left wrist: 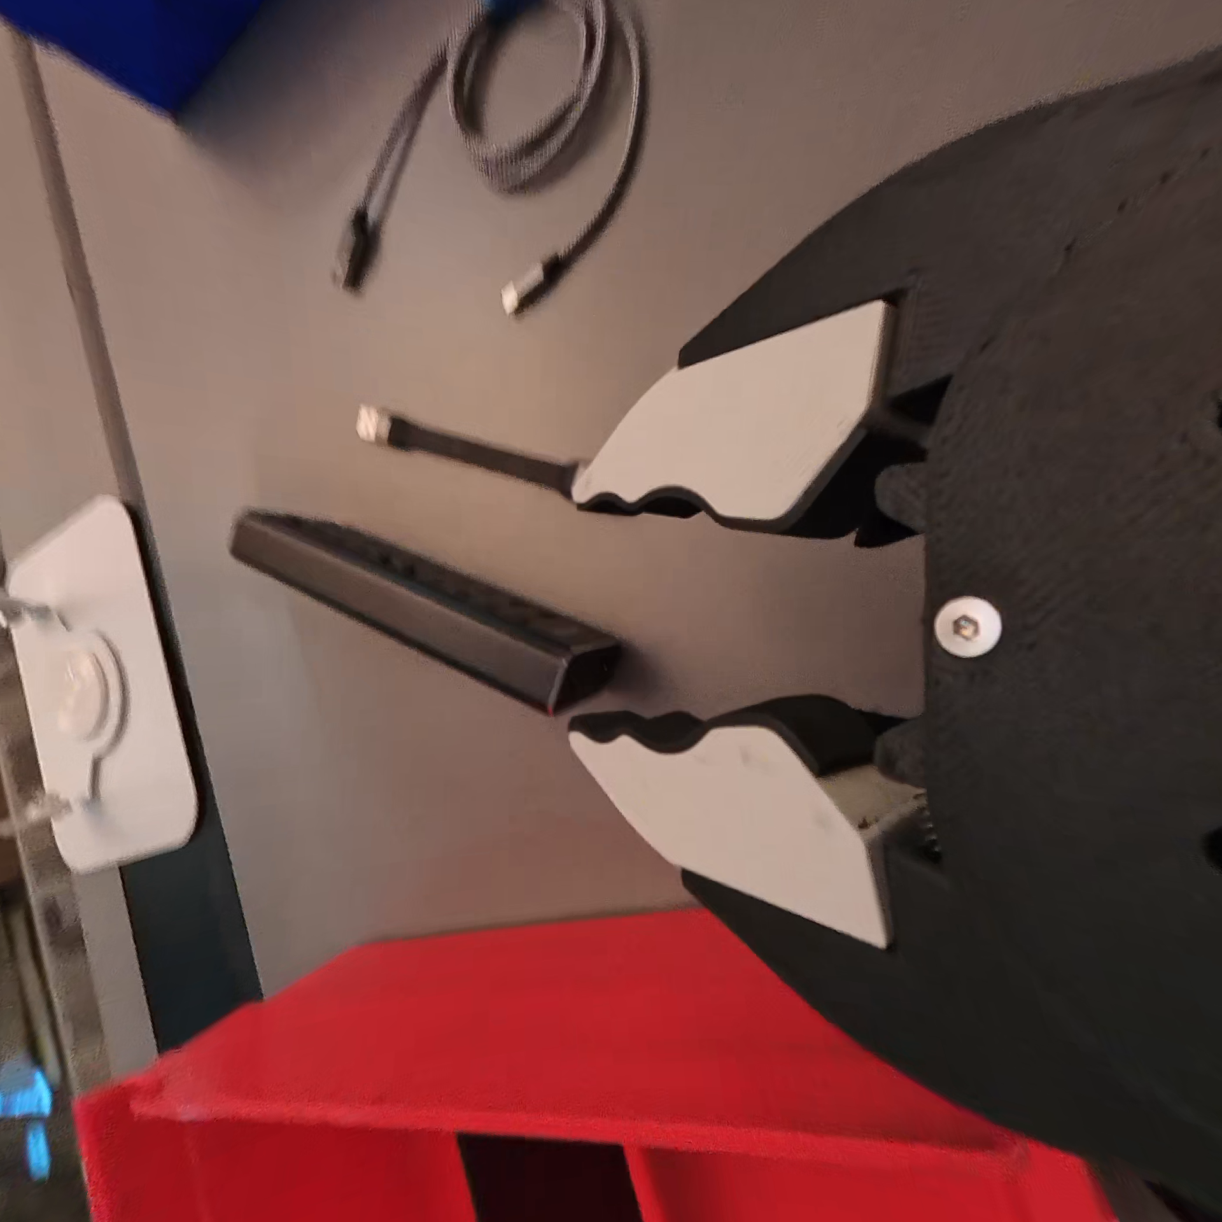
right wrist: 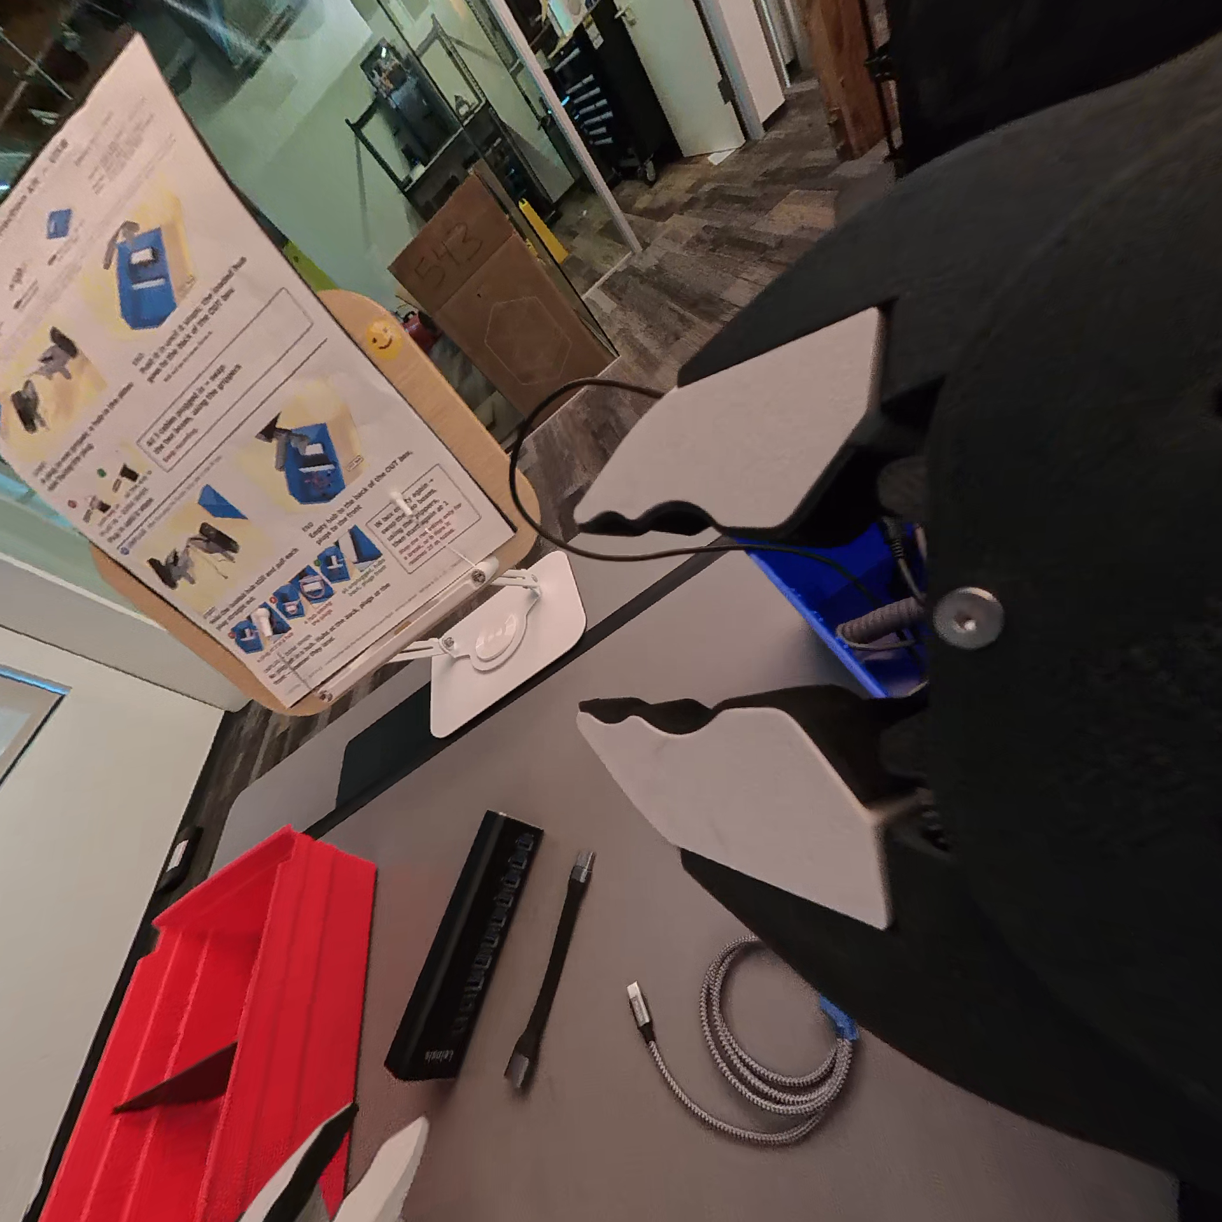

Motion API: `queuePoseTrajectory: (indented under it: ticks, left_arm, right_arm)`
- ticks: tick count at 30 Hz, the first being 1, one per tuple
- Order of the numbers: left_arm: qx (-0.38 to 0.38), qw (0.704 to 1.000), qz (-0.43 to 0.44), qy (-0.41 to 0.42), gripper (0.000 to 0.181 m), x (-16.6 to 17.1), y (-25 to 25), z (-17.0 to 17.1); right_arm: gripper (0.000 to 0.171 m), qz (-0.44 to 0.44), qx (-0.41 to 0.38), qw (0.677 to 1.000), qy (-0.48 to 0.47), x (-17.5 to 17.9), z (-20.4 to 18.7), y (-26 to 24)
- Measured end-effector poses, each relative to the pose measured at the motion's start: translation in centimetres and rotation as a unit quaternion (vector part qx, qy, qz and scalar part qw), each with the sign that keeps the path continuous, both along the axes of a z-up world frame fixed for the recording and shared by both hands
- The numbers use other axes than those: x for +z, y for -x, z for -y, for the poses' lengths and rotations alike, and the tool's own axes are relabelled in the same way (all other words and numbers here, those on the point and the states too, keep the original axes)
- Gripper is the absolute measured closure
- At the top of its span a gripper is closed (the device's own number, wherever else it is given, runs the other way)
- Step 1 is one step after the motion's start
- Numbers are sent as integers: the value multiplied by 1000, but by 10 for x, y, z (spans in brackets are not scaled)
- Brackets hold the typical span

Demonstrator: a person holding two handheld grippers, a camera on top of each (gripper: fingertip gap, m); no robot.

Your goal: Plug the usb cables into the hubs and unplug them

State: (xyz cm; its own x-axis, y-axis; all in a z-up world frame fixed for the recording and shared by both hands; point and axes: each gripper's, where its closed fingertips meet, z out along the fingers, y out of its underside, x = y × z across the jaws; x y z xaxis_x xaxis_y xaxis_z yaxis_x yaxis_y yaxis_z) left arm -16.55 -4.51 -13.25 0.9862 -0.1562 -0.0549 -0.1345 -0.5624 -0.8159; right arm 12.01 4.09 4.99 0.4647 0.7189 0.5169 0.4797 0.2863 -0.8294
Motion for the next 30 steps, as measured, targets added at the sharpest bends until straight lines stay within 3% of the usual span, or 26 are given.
queuePoseTrajectory:
  ticks: [3,9,12,13,16,19,25,30]
  left_arm:
    - [42,999,-16,1,112,-17,16,-8]
    - [21,999,-2,36,114,-49,19,-32]
    - [2,997,5,72,128,-60,17,-39]
    - [-9,997,14,70,143,-59,14,-40]
    - [-23,997,17,69,148,-58,12,-41]
    - [-37,998,9,56,150,-37,7,-38]
    - [-73,997,-28,-12,154,53,-9,-57]
    - [-92,995,-20,10,154,76,-7,-95]
  right_arm:
    - [123,10,11,1000,-7,-1,5,10]
    - [123,36,23,999,-21,-6,9,26]
    - [123,47,19,999,-19,-11,6,27]
    - [123,51,17,998,-19,-12,5,26]
    - [123,53,14,998,-18,-13,3,24]
    - [123,51,14,999,-16,-13,2,22]
    - [123,64,5,998,-15,-17,-2,20]
    - [123,74,8,997,-12,-20,1,21]
